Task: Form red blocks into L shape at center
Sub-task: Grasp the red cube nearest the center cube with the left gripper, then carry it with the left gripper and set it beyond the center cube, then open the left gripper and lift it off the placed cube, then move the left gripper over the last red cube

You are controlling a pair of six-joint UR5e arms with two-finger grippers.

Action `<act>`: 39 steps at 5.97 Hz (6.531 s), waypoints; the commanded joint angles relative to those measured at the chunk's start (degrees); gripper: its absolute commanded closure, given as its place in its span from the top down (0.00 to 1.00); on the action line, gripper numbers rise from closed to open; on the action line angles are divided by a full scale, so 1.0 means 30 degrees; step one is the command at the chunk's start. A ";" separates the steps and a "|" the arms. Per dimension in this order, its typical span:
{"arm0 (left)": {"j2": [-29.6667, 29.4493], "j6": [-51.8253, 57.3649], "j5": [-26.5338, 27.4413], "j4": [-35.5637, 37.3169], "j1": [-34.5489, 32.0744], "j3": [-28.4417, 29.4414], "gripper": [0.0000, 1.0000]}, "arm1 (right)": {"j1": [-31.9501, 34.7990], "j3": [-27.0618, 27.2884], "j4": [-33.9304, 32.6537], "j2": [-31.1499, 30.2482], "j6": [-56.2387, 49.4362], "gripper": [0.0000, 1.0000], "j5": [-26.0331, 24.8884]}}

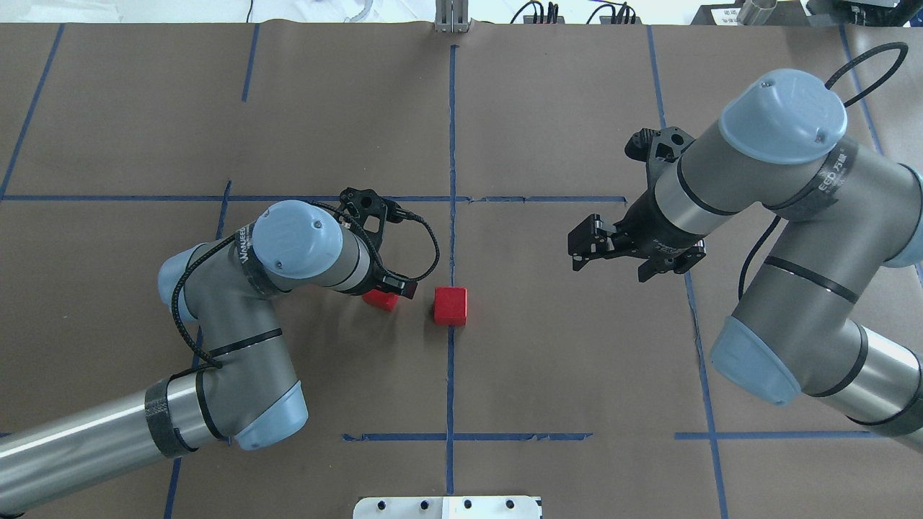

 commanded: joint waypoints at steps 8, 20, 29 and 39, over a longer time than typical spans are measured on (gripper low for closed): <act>-0.4669 -0.2818 0.1229 0.4103 -0.0444 0.2350 0.00 | 0.0088 0.0636 -0.0029 -0.0426 0.0265 1.00 0.0000; -0.5939 -0.5866 0.1258 0.3545 0.0845 0.4474 0.11 | 0.0088 0.0636 -0.0029 -0.0455 0.0294 1.00 0.0000; -0.5938 -0.5836 0.1259 0.3428 0.1021 0.4445 1.00 | 0.0147 0.0636 -0.0029 -0.0484 0.0294 1.00 0.0088; 0.4488 -0.0240 -0.1024 -0.2403 -0.3901 -0.2001 0.92 | 0.1729 0.1953 -0.0029 -0.2330 0.0205 1.00 0.1260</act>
